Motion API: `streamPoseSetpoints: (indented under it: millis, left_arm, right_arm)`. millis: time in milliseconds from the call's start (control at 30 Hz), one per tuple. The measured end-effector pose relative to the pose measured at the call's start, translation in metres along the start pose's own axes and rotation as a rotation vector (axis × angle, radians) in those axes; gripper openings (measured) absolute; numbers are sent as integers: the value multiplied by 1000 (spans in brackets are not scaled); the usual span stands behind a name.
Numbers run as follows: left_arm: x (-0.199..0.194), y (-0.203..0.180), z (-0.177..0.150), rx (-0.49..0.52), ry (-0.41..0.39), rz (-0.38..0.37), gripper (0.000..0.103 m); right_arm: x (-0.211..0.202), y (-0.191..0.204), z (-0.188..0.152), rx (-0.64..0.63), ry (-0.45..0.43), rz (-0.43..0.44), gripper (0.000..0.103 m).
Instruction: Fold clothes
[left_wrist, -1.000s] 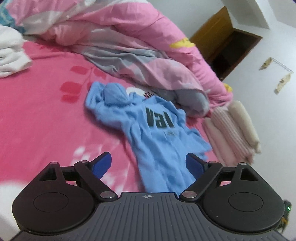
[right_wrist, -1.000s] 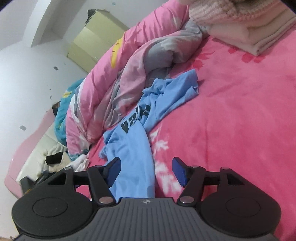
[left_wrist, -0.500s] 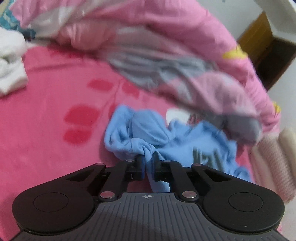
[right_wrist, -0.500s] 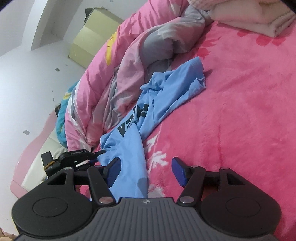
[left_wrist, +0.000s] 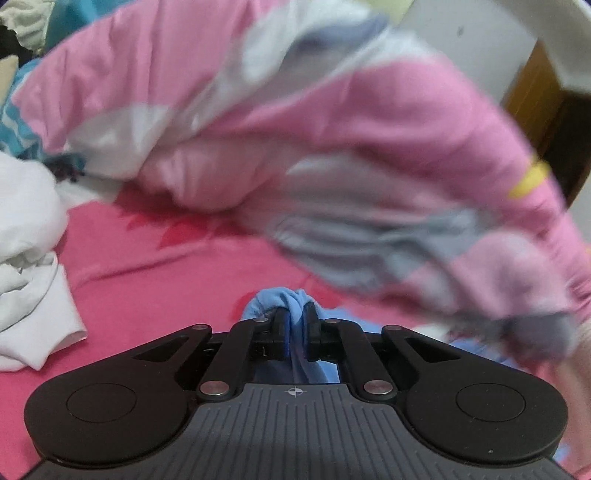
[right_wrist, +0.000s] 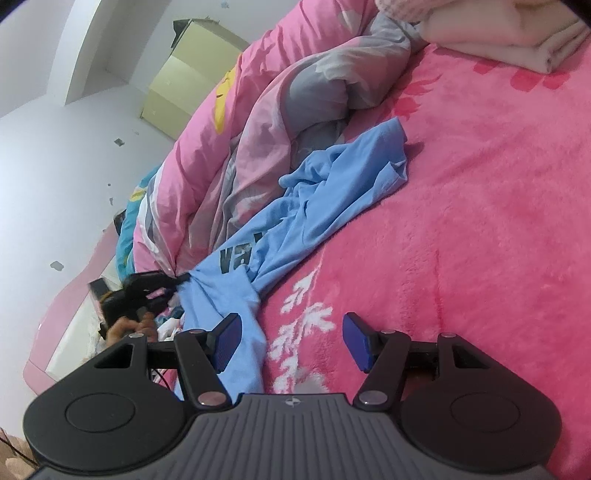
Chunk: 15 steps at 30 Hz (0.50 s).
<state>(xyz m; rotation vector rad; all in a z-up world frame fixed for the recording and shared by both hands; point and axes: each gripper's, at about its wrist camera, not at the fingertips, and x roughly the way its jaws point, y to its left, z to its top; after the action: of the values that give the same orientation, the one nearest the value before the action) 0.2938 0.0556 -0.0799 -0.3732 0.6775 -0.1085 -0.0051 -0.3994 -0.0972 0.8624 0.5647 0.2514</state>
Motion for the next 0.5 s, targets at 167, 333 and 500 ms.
streamPoseSetpoints:
  millis: [167, 333, 500]
  left_arm:
    - [3, 16, -11, -25, 72, 31, 18]
    - [-44, 24, -19, -25, 52, -2, 52]
    - [-108, 19, -42, 43, 58, -107, 57]
  right_arm:
    - [1, 1, 0, -12, 4, -7, 64]
    - [-1, 1, 0, -5, 0, 0, 64]
    - [-4, 16, -3, -41, -5, 46, 73]
